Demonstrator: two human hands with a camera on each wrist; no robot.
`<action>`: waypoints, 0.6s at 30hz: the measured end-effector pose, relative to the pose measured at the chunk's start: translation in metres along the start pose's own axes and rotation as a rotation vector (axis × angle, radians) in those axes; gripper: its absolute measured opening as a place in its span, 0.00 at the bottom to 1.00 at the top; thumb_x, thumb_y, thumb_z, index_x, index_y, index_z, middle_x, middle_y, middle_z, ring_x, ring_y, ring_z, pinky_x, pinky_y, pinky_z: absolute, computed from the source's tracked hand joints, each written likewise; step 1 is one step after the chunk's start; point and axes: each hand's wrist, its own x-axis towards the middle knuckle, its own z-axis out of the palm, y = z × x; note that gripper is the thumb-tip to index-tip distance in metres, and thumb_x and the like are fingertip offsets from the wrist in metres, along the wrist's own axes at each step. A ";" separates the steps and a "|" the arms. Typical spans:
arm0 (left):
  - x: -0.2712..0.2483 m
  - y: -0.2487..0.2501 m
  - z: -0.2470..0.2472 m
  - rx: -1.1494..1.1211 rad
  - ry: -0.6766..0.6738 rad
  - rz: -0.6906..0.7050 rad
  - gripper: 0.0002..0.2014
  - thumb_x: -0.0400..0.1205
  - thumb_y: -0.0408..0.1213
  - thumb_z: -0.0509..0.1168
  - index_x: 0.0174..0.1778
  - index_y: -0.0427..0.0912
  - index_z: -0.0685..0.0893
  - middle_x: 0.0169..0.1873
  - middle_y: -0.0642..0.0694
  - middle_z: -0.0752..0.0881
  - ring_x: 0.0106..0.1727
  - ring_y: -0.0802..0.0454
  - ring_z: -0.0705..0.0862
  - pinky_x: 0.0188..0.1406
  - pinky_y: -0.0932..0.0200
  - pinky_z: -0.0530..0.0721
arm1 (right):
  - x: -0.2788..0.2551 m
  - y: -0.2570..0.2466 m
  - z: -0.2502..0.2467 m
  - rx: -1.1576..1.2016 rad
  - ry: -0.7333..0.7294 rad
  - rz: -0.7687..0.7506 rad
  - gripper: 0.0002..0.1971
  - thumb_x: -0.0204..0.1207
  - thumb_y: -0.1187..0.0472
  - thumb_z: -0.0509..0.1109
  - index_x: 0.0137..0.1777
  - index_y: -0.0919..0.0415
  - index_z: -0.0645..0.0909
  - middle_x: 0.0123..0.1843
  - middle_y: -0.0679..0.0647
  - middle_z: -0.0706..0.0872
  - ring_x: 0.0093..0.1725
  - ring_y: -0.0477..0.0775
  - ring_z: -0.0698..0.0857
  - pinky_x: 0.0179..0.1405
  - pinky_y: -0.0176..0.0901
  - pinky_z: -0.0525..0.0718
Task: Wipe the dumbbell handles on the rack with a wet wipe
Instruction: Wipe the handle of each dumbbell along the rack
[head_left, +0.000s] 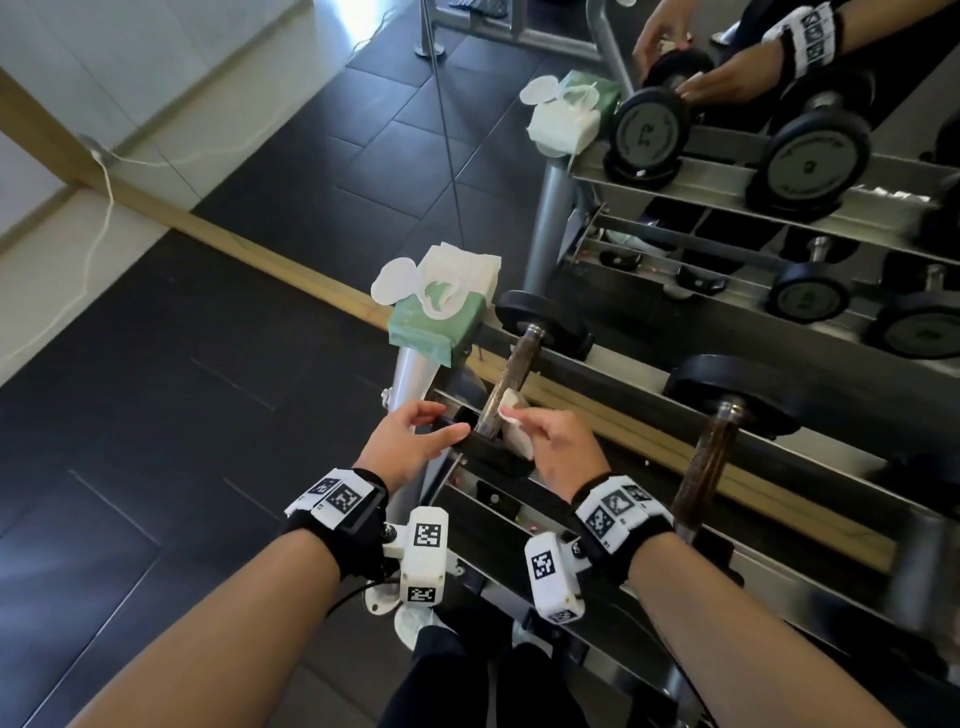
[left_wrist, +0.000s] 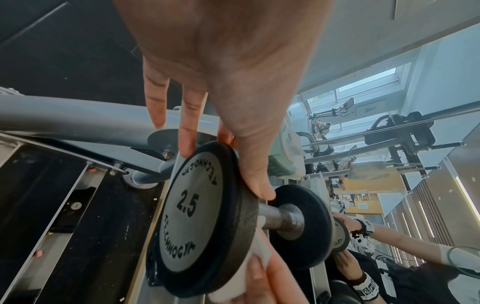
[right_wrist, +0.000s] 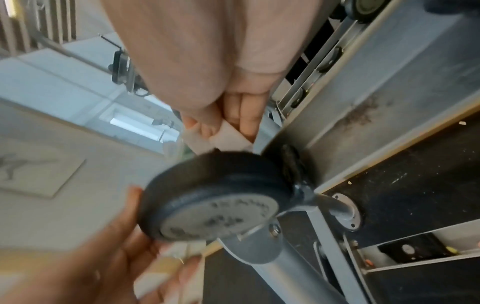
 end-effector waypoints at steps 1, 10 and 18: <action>0.000 0.000 0.000 0.003 0.001 0.002 0.21 0.73 0.51 0.78 0.60 0.53 0.83 0.57 0.54 0.84 0.44 0.55 0.89 0.30 0.71 0.78 | 0.003 -0.004 -0.007 0.016 0.062 -0.007 0.16 0.86 0.62 0.61 0.64 0.48 0.87 0.55 0.45 0.89 0.55 0.45 0.86 0.64 0.38 0.80; 0.002 0.001 0.000 0.005 -0.007 0.005 0.20 0.73 0.51 0.78 0.59 0.53 0.84 0.56 0.53 0.86 0.36 0.57 0.88 0.26 0.72 0.77 | 0.019 -0.020 0.000 0.058 0.184 0.005 0.17 0.88 0.61 0.61 0.72 0.51 0.82 0.58 0.55 0.88 0.50 0.43 0.84 0.46 0.18 0.76; -0.001 0.000 0.002 -0.009 0.002 0.006 0.21 0.74 0.52 0.76 0.62 0.52 0.83 0.58 0.54 0.84 0.39 0.55 0.90 0.33 0.65 0.78 | 0.028 -0.020 -0.029 -0.040 0.162 0.007 0.15 0.86 0.62 0.62 0.65 0.52 0.87 0.59 0.55 0.90 0.58 0.55 0.86 0.55 0.27 0.77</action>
